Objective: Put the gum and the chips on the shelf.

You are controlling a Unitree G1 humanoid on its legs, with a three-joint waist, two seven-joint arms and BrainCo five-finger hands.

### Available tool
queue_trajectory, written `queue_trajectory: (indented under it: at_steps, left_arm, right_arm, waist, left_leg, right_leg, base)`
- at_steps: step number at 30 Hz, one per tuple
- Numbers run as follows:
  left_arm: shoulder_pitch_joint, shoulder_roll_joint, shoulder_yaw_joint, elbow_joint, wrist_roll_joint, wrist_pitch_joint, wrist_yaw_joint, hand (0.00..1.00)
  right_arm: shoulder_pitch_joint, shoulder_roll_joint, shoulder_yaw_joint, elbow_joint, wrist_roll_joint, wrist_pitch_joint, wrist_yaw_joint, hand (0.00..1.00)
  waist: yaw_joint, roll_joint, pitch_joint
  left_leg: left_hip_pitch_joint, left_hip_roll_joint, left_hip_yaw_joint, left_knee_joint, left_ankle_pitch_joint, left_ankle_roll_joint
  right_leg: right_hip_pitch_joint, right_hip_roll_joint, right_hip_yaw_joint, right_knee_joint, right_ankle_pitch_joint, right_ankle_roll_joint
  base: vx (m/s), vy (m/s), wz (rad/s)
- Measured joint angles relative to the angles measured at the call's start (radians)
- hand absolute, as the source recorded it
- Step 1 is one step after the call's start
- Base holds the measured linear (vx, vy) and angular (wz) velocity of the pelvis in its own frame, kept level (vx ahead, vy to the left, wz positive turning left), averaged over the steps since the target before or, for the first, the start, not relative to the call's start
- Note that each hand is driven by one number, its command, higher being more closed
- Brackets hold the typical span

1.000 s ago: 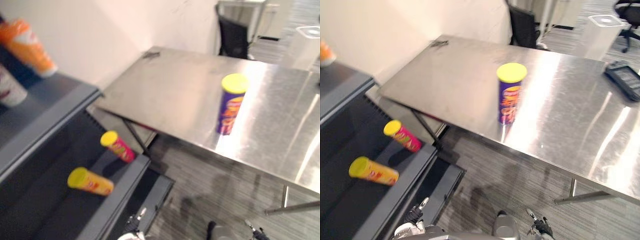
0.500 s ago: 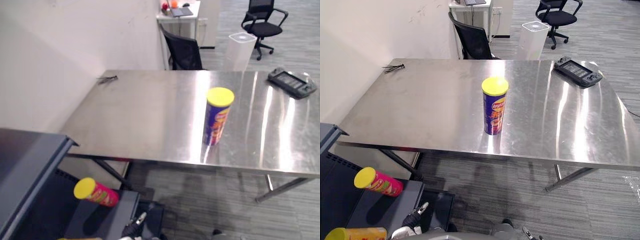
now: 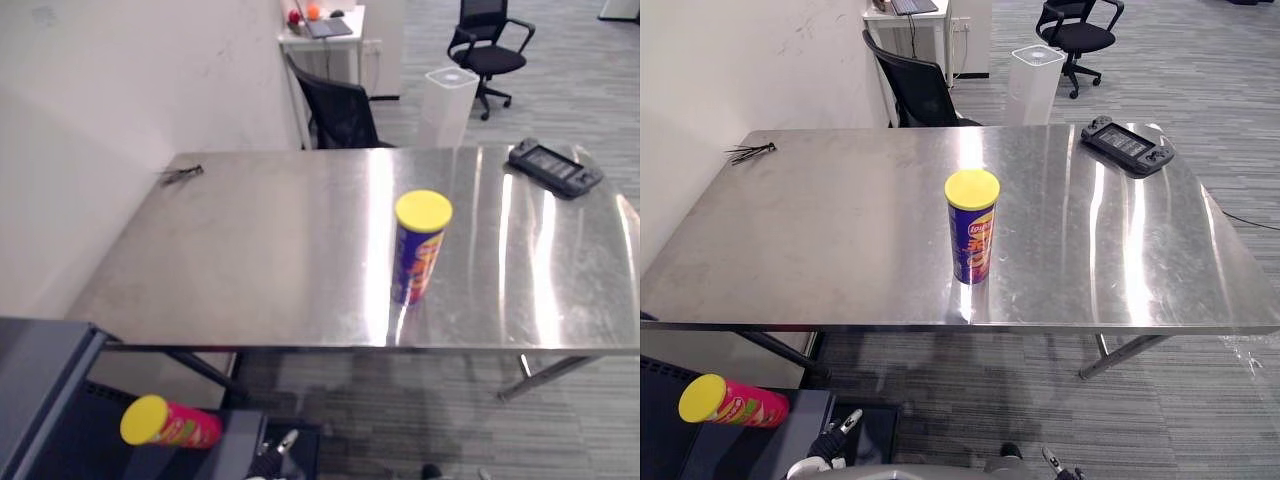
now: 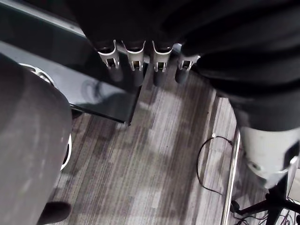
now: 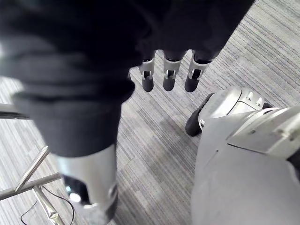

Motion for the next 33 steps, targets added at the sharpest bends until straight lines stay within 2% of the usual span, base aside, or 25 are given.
queue_trajectory:
  at_steps: [7, 10, 12, 14, 16, 18, 21, 23, 25, 26, 27, 30, 32, 33]
  left_arm:
    - [-0.002, 0.006, 0.000, 0.018, -0.001, 0.000, 0.000, 0.00]
    - [-0.001, 0.006, 0.001, 0.019, -0.001, 0.001, 0.000, 0.00]
    - [0.001, 0.006, 0.005, 0.019, -0.002, 0.002, 0.000, 0.00]
    - [0.002, 0.006, 0.016, 0.019, -0.002, 0.003, -0.001, 0.00]
    - [0.003, 0.007, 0.036, 0.019, -0.002, 0.005, 0.000, 0.00]
    - [0.002, 0.007, 0.063, 0.019, -0.003, 0.014, 0.000, 0.00]
    - [0.003, 0.007, 0.082, 0.019, -0.003, 0.015, 0.000, 0.00]
    - [0.011, 0.007, 0.092, 0.019, -0.003, 0.015, 0.000, 0.00]
    - [0.011, 0.007, 0.096, 0.019, -0.003, 0.016, 0.000, 0.00]
    - [0.011, 0.007, 0.102, 0.019, -0.003, 0.016, 0.000, 0.00]
    - [0.013, 0.007, 0.106, 0.019, -0.003, 0.016, 0.000, 0.00]
    - [0.017, 0.006, 0.111, 0.017, -0.003, 0.021, 0.001, 0.00]
    - [0.026, -0.011, 0.122, -0.002, -0.001, 0.022, 0.001, 0.00]
    - [0.029, -0.014, 0.121, -0.009, -0.001, 0.022, 0.000, 0.00]
  right_arm:
    - [0.003, 0.000, 0.009, 0.001, 0.006, 0.000, -0.001, 0.00]
    - [0.003, -0.001, -0.049, 0.000, 0.046, 0.000, -0.006, 0.00]
    - [0.000, -0.004, -0.195, -0.001, 0.125, -0.001, -0.029, 0.00]
    - [-0.005, -0.012, -0.298, -0.001, 0.156, -0.001, -0.037, 0.00]
    - [-0.020, -0.048, -0.503, -0.005, 0.232, -0.001, -0.058, 0.00]
    - [-0.038, -0.127, -0.709, 0.000, 0.288, -0.005, -0.090, 0.00]
    - [-0.070, -0.243, -0.902, -0.006, 0.312, -0.022, -0.127, 0.00]
    - [-0.105, -0.303, -0.962, -0.027, 0.328, -0.038, -0.159, 0.00]
    - [-0.125, -0.342, -0.971, -0.085, 0.328, -0.046, -0.190, 0.00]
    - [-0.143, -0.353, -0.962, -0.155, 0.327, -0.058, -0.213, 0.00]
    - [-0.153, -0.355, -0.951, -0.199, 0.327, -0.062, -0.227, 0.00]
    - [-0.168, -0.344, -0.816, -0.526, 0.294, -0.081, -0.310, 0.00]
    - [-0.182, -0.349, -0.729, -0.765, 0.154, -0.114, -0.366, 0.00]
    - [-0.189, -0.352, -0.718, -0.795, 0.125, -0.125, -0.379, 0.00]
  waist:
    - [0.002, -0.011, -0.011]
    - [0.002, -0.010, -0.018]
    - [0.002, -0.012, -0.026]
    - [0.002, -0.016, -0.029]
    - [0.000, -0.015, -0.031]
    - [-0.006, -0.014, -0.034]
    - [-0.019, -0.011, -0.037]
    - [-0.035, -0.011, -0.039]
    - [-0.039, -0.012, -0.052]
    - [-0.055, -0.012, -0.055]
    - [-0.057, -0.012, -0.057]
    - [-0.059, -0.009, -0.068]
    - [-0.057, -0.011, -0.070]
    - [-0.057, -0.013, -0.072]
  left_leg:
    - [0.019, 0.000, 0.004, -0.063, 0.047, -0.015]
    - [0.022, 0.000, -0.004, -0.079, 0.056, -0.018]
    - [0.023, -0.001, -0.006, -0.085, 0.058, -0.019]
    - [0.023, -0.001, -0.005, -0.085, 0.057, -0.020]
    - [0.022, -0.001, -0.004, -0.086, 0.055, -0.021]
    - [0.014, -0.002, -0.002, -0.087, 0.053, -0.021]
    - [0.009, -0.003, 0.004, -0.093, 0.054, -0.021]
    - [0.009, -0.003, 0.007, -0.098, 0.054, -0.021]
    - [0.003, -0.003, 0.015, -0.102, 0.054, -0.020]
    - [0.001, -0.003, 0.014, -0.102, 0.054, -0.020]
    - [0.002, -0.003, 0.014, -0.103, 0.054, -0.020]
    - [0.004, 0.002, 0.030, -0.106, 0.054, -0.021]
    - [0.009, 0.002, 0.044, -0.113, 0.055, -0.021]
    - [0.006, 0.002, 0.043, -0.116, 0.056, -0.021]
  right_leg:
    - [0.000, 0.007, -0.030, -0.025, 0.003, 0.008]
    - [0.000, 0.009, -0.037, -0.025, 0.003, 0.008]
    - [0.000, 0.009, -0.040, -0.026, 0.003, 0.008]
    - [0.000, 0.009, -0.039, -0.028, 0.003, 0.008]
    - [0.000, 0.008, -0.039, -0.031, 0.003, 0.007]
    - [-0.009, 0.009, -0.037, -0.031, 0.003, 0.008]
    - [-0.017, 0.010, -0.029, -0.028, 0.004, 0.008]
    - [-0.021, 0.012, -0.025, -0.024, 0.004, 0.008]
    - [-0.034, 0.013, -0.016, -0.020, 0.004, 0.009]
    - [-0.035, 0.014, -0.015, -0.019, 0.005, 0.009]
    - [-0.035, 0.014, -0.014, -0.018, 0.005, 0.009]
    - [-0.055, 0.022, 0.001, 0.001, 0.005, 0.009]
    - [-0.065, 0.025, 0.015, 0.007, 0.005, 0.011]
    - [-0.067, 0.025, 0.015, 0.007, 0.005, 0.011]
  base:
    - [-0.06, -0.073, -0.03]
    - [-0.04, -0.053, 0.06]
    - [-0.02, -0.021, 0.02]
    - [0.00, 0.000, 0.00]
    - [0.00, -0.016, -0.01]
    - [0.01, -0.033, 0.00]
    - [0.01, -0.028, -0.04]
    - [0.01, -0.027, -0.04]
    - [0.00, -0.035, -0.07]
    - [0.00, -0.042, -0.03]
    - [-0.01, -0.046, -0.03]
    - [-0.02, -0.044, -0.17]
    - [-0.04, -0.050, -0.20]
    - [-0.06, -0.057, -0.02]
